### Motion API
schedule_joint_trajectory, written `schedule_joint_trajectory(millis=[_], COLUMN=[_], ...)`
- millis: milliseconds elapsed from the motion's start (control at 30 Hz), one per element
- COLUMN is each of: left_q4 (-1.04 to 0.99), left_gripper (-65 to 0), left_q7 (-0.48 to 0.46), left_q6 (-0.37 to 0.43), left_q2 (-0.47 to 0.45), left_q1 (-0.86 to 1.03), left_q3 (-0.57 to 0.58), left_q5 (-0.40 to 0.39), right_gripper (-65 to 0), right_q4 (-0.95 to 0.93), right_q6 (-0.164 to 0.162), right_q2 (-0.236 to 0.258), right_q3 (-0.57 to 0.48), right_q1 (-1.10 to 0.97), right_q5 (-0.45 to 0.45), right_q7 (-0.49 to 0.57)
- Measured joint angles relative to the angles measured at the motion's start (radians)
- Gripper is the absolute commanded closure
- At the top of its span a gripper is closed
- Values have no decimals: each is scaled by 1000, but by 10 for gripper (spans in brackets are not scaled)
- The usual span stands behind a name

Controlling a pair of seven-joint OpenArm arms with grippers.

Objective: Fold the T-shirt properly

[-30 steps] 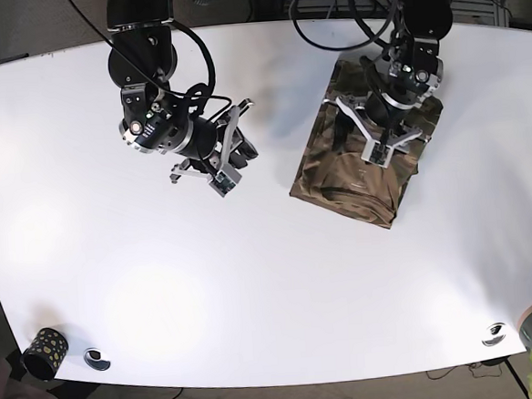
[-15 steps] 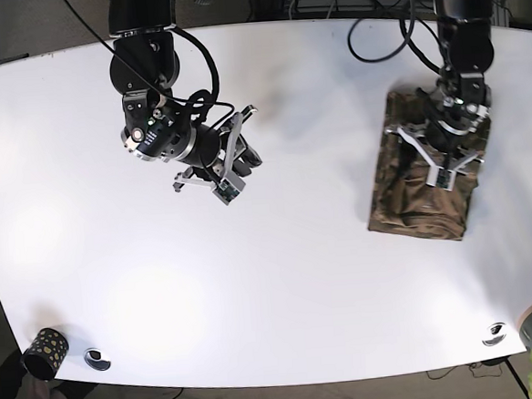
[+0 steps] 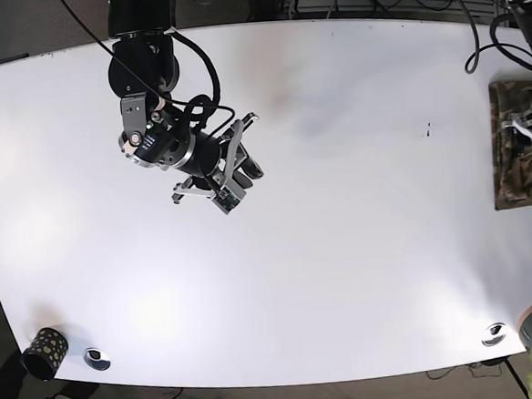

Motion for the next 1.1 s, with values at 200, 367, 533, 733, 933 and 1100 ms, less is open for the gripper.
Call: schedule_joint_trajectory(millis=[200,367,533,733,933,1100], left_q4=[-45,-45,19,207,403,525], left_gripper=[-346,-346,-344,-344,-344,-344], left_q7=[27,53,142,151,144,152], left_q6=[-6,-19,-77,-95,-87,14], left_q2=[-68,-82,-105,-103,-63,54], left_q1=[31,47,71,71,66,66], left_q3=[-45,-92,-162,-240,-246,-154], left_q5=[23,29,109,117,111,114], right_gripper=[-122,-122,-122,-122,-122,-122], right_q4=[6,6,6,31,71,72], right_q6=[0,0,0,0,4,7], right_q2=[1,1,1,16,56,90], right_q3=[0,0,0,0,6,2], right_q1=[0,1,1,-6,-2,-2], right_q5=[0,0,-1,1,-2,-87], right_q7=[-1,0,0,0,1,98])
